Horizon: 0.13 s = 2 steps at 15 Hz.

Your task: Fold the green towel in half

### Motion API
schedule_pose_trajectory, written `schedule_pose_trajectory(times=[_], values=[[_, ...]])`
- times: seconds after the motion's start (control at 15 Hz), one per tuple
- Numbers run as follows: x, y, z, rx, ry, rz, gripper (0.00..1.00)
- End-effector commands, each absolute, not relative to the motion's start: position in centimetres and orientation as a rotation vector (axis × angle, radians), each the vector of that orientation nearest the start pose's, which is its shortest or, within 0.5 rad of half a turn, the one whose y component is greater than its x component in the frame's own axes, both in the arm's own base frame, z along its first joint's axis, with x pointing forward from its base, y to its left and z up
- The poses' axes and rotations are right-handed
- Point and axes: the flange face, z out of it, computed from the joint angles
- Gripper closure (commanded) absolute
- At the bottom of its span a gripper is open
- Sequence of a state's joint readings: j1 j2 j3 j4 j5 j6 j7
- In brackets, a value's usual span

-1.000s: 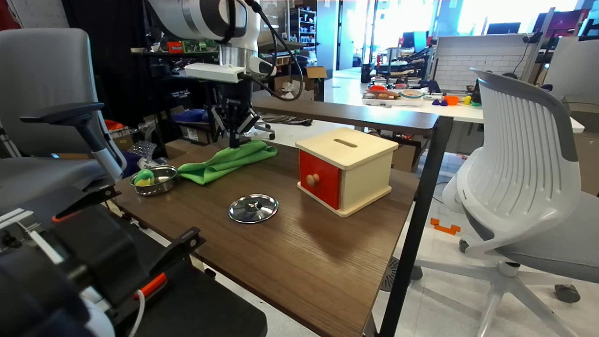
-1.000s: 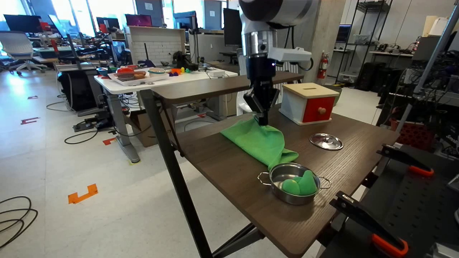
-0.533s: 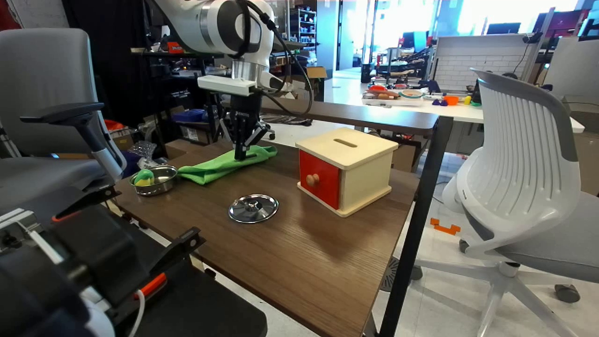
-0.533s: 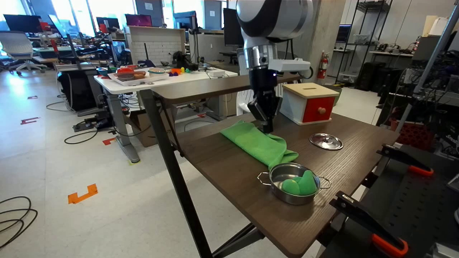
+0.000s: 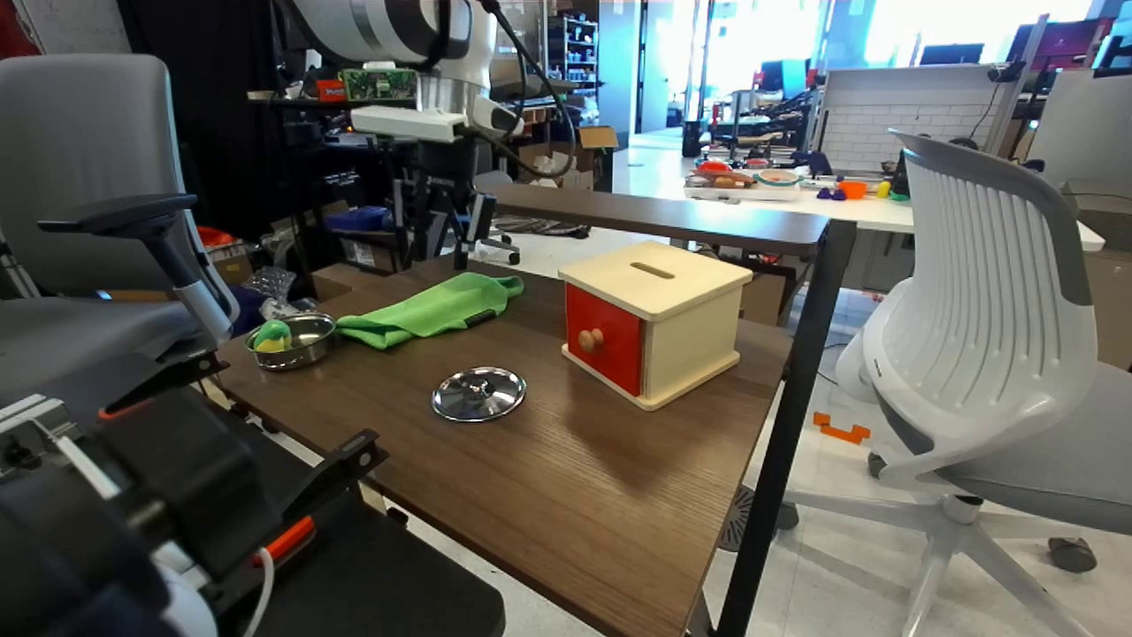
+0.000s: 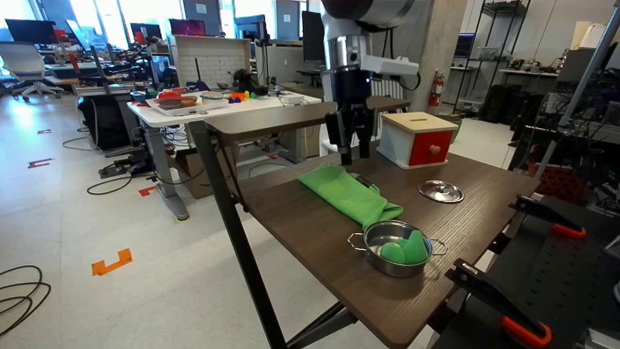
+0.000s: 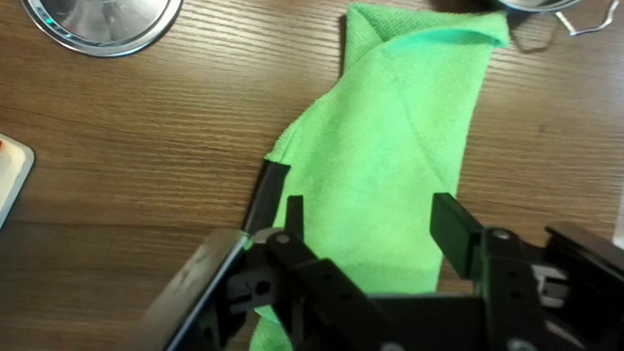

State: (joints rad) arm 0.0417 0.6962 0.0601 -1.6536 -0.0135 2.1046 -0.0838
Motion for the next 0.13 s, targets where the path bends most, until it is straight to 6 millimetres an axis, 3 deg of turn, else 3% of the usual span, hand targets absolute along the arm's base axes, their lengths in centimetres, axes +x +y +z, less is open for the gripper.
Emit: schedule_pose_trajectory(times=[0.0,0.07], values=[[64.9,7.25,19.95,-3.08,-0.311,0.364,0.24],[64.37,8.01,20.94,-3.082,-0.331,0.355,0.17]])
